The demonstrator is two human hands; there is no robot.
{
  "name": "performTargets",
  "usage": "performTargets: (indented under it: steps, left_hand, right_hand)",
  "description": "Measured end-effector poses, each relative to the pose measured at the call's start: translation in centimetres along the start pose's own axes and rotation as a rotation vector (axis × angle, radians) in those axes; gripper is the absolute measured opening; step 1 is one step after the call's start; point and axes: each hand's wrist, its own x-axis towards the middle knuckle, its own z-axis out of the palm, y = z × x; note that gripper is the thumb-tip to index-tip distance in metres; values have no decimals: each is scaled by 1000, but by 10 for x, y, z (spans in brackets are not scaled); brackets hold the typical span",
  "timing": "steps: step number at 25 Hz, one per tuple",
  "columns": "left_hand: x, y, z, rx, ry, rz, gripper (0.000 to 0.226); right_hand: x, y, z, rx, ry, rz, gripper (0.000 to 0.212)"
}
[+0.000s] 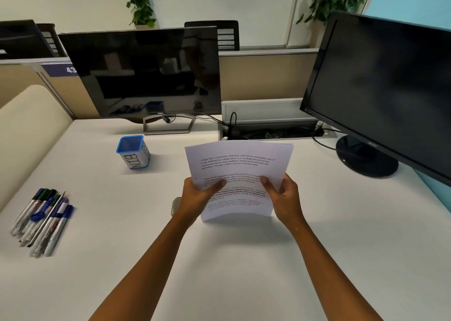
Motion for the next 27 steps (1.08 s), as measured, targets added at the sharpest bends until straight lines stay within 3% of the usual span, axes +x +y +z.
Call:
performTargets:
  steps: [10,14,17,21,24,27]
  left_hand:
    - [-2,-17,1,-18,31,-47,48]
    - [-2,-16,2,-84,111,-20,36]
    - [2,-11,4,-307,181,-13,44]
    - [0,-13,24,-610,186,-141,55]
    - [-4,-21,37,-695,240,-281,50]
    - [-3,-28,33,-709,222,-315,51]
  right_hand:
    - [-3,18,-1,-17,-35,72,21]
    - [-6,39,-13,-90,11,20,24]
    - [-10,49,-18,28,207,126,43]
    - [-11,50,3,261,83,296,86]
    - [-12,49,21,377,46,270,57]
    - [-8,50,20,243,149,226,40]
